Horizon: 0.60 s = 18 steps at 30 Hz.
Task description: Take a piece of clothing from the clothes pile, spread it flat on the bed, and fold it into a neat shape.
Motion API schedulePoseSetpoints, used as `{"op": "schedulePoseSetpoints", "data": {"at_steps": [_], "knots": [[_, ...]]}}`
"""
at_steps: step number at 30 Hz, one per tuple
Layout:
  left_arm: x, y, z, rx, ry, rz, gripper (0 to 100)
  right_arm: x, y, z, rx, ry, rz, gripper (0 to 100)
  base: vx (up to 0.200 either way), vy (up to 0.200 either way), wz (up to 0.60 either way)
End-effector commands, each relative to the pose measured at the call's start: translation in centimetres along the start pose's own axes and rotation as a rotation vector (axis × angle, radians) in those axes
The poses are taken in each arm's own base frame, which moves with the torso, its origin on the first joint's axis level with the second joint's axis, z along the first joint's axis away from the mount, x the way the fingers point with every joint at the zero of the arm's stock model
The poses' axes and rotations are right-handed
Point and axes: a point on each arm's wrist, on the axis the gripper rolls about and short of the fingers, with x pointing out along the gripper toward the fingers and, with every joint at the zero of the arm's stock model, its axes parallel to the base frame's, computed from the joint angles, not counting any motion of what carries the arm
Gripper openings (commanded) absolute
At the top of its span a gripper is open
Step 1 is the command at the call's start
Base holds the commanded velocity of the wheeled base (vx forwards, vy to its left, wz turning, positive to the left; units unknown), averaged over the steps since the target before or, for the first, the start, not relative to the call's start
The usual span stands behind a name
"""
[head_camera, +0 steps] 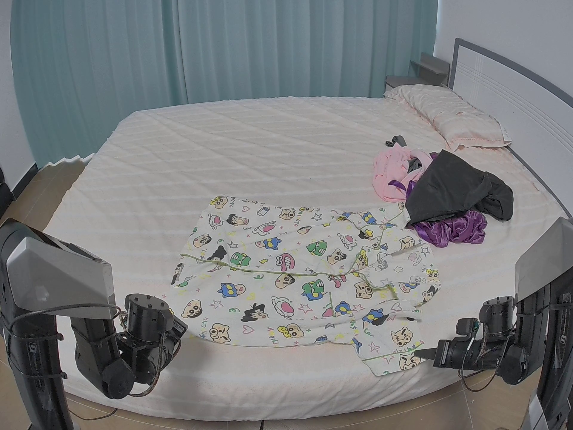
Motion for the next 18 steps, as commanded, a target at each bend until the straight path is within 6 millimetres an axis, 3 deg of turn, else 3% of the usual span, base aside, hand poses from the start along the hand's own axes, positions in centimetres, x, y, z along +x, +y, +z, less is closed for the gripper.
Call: {"op": "schedulePoseSetpoints", "data": {"at_steps": [1,6,18], "knots": [[-0.8,-0.2,-0.2,0.013,-0.007,-0.007,0,-1.0,0.9,0.8,-0.026,-0.043,0.020,0,0.000,0.000,0.00],[-1.6,-0.4,-0.7,0.079,-0.026,-0.016,0,-2.3,1.2,0.5,-0.013,-0.038,0.006,0,0.000,0.000,0.00],[-4.0,0.6,-0.6,0.136,-0.027,-0.043,0,-2.3,1.3,0.1,-0.011,-0.038,-0.060,0,0.000,0.000,0.00]]}}
